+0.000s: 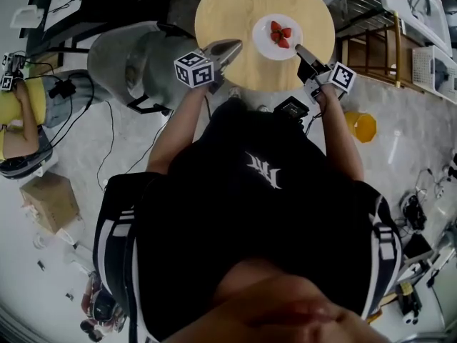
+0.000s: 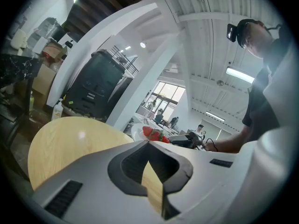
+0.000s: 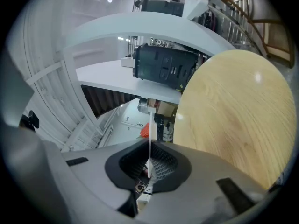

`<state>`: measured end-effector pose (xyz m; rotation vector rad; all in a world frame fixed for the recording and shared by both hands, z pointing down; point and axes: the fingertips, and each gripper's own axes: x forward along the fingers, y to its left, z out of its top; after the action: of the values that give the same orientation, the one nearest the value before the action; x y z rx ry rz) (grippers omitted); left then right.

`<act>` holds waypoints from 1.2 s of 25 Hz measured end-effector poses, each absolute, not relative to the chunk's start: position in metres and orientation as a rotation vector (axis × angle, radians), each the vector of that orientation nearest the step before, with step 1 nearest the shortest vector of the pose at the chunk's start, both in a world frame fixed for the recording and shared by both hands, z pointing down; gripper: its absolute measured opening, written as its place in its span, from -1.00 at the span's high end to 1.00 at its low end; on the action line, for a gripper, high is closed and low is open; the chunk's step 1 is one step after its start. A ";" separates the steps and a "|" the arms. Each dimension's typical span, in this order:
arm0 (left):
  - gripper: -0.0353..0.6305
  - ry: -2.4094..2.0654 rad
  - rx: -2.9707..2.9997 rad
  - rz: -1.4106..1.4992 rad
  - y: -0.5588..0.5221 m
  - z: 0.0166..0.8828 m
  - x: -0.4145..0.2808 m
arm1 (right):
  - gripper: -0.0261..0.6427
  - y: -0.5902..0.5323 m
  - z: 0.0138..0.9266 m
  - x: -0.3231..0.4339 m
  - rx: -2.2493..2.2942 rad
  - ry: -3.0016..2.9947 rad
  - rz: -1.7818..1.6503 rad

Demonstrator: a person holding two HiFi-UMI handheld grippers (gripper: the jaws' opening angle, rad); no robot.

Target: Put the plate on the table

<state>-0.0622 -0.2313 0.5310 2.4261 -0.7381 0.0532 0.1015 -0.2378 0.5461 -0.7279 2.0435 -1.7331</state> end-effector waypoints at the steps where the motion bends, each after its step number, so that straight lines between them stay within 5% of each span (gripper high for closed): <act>1: 0.89 -0.732 2.431 0.050 -0.238 0.530 -0.064 | 0.88 -0.243 0.545 0.100 -0.734 2.044 -1.729; 30: 0.89 -0.551 2.388 0.019 -0.274 0.563 -0.099 | 0.88 -0.260 0.552 0.058 -0.868 1.938 -1.730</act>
<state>-0.0992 -0.2743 0.5633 2.3879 -0.5515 0.0194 0.0583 -0.2602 0.5520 -0.8677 1.9381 -1.7299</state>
